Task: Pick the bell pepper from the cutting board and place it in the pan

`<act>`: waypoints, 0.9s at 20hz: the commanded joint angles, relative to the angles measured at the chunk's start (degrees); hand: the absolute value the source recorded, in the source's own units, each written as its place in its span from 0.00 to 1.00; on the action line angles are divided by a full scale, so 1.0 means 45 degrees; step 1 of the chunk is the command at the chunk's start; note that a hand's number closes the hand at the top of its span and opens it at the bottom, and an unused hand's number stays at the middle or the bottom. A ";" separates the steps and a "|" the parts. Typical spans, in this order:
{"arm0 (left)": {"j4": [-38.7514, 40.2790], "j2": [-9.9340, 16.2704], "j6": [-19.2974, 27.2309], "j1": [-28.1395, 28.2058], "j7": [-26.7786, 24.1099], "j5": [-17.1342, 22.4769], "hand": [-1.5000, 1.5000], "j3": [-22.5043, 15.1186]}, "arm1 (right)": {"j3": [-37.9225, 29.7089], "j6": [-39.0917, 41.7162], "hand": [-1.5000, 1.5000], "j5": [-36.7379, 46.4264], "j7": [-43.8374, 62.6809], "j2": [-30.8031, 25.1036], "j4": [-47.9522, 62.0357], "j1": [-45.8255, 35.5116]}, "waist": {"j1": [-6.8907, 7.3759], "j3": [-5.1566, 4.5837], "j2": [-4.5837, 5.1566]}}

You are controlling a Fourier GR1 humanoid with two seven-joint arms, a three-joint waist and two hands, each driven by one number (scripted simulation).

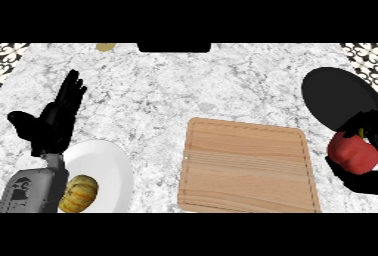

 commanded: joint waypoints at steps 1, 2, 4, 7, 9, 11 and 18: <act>-0.0126 0.0135 -0.0135 0.0047 -0.0079 -0.0019 0.50 0.0040 | -0.1835 -0.0072 1.00 -0.1058 -0.0656 -0.1011 0.3392 -0.2128 | 0.0141 0.0005 0.0021; -0.0256 -0.0497 0.0236 0.0297 -0.0085 -0.0172 0.50 -0.0334 | -0.1666 -0.0513 1.00 -0.0312 -0.1413 -0.1335 0.4354 -0.2308 | 0.0143 0.0006 0.0020; -0.0213 -0.0125 -0.0117 0.0308 -0.0255 -0.0038 0.50 -0.0145 | -0.1935 -0.0840 1.00 0.0275 -0.1216 -0.2239 0.6203 -0.4012 | 0.0390 0.0008 0.0080; -0.0325 -0.0344 0.0087 -0.0062 0.0270 -0.0219 0.50 -0.0427 | -0.2289 -0.2063 1.00 0.0875 -0.3354 -0.2849 0.9004 -0.4379 | 0.0373 0.0025 0.0108; -0.0213 -0.0579 0.0260 -0.0118 -0.0133 -0.0459 0.50 -0.0629 | -0.2195 -0.2862 1.00 0.1557 -0.4531 -0.3360 1.0619 -0.4771 | 0.0445 0.0031 0.0146; -0.0299 -0.0027 -0.0281 -0.0445 0.0266 -0.0052 0.50 -0.0309 | -0.2265 -0.4026 1.00 0.2347 -0.5126 -0.3788 1.1811 -0.5112 | 0.0701 0.0053 0.0240; 0.0071 -0.0202 -0.0370 -0.0472 -0.0006 -0.0066 0.50 -0.0415 | -0.2509 -0.6479 1.00 0.2964 -0.6684 -0.3759 1.7064 -0.7359 | 0.0943 0.0072 0.0327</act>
